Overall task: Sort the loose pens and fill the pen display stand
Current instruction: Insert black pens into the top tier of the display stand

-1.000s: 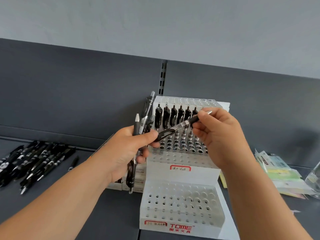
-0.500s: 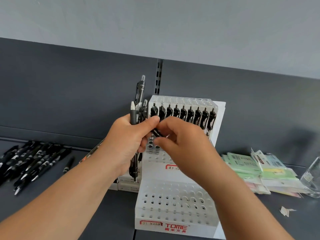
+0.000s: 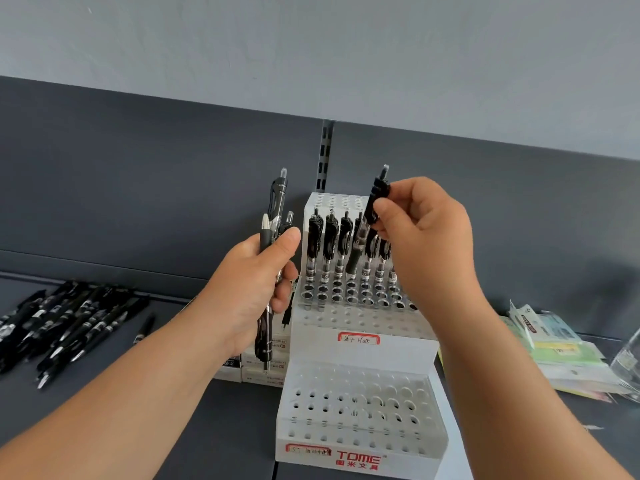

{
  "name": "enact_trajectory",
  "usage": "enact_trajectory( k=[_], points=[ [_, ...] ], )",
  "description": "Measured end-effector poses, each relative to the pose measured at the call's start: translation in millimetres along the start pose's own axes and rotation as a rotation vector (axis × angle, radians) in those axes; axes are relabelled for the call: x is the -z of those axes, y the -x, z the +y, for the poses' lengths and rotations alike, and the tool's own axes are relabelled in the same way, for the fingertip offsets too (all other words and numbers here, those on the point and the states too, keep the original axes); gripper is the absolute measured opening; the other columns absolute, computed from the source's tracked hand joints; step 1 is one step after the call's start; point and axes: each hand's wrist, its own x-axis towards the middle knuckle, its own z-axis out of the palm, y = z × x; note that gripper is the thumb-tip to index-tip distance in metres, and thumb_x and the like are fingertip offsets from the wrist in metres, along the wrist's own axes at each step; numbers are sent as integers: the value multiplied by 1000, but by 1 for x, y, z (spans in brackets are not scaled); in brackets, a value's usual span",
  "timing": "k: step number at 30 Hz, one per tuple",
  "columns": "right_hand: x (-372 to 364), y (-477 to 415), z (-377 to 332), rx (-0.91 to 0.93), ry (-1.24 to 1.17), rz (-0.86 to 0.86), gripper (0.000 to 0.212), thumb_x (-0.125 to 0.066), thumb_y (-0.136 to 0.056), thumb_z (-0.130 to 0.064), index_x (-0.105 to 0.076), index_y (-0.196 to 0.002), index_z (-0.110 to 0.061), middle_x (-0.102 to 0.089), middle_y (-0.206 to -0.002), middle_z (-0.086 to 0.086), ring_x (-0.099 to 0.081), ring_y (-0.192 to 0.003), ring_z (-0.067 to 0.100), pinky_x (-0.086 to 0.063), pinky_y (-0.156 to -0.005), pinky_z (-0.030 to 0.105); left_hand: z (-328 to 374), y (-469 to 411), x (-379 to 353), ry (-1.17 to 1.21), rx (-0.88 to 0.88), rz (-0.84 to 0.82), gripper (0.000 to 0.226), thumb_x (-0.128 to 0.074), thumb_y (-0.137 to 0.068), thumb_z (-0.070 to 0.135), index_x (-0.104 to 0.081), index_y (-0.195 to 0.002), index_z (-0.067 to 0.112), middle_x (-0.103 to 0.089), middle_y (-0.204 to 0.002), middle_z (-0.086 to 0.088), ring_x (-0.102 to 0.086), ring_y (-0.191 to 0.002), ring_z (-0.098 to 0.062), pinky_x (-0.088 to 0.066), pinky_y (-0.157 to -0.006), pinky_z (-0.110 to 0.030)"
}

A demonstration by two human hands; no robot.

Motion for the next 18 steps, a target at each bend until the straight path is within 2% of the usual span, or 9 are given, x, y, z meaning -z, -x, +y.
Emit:
enact_trajectory(
  k=[6,8,11,14,18],
  points=[
    [-15,-2,19,-73,89,-36,13,-58,-92,-16,-59,-83,-26,-67,-78,0,-65,-76,22,-55,-74,40,-3,-2,-1,-28,9,-17,22,-56,-92,35,-55,-84,15,-51,-66,-2,-39,-49,-12,-31,-41,-22],
    [-19,-1,26,-92,162,-81,8,-58,-93,-18,-60,-86,-22,-66,-76,1,-63,-71,22,-55,-67,38,-5,-1,-1,-36,15,-35,17,-56,-92,33,-55,-86,17,-52,-70,-3,-40,-50,-11,-31,-42,-22],
    [-27,4,37,-115,255,-134,6,-56,-94,-22,-59,-90,-20,-62,-71,-2,-52,-57,13,-44,-54,29,-7,-1,1,-30,36,-43,12,-56,-94,26,-56,-89,16,-56,-73,-4,-43,-50,-11,-32,-42,-22],
    [-30,7,40,-101,325,-133,7,-54,-95,-24,-59,-93,-20,-57,-66,-5,-49,-55,10,-41,-52,26,-8,-1,1,-24,56,-63,13,-54,-95,24,-56,-91,12,-59,-73,-4,-46,-52,-11,-34,-42,-22],
    [-27,3,33,-108,380,-150,8,-56,-93,-25,-59,-88,-19,-59,-65,-4,-52,-55,13,-46,-56,29,-6,2,1,-29,65,-101,20,-53,-95,27,-59,-95,8,-59,-67,-3,-51,-54,-13,-39,-46,-25]
  ],
)
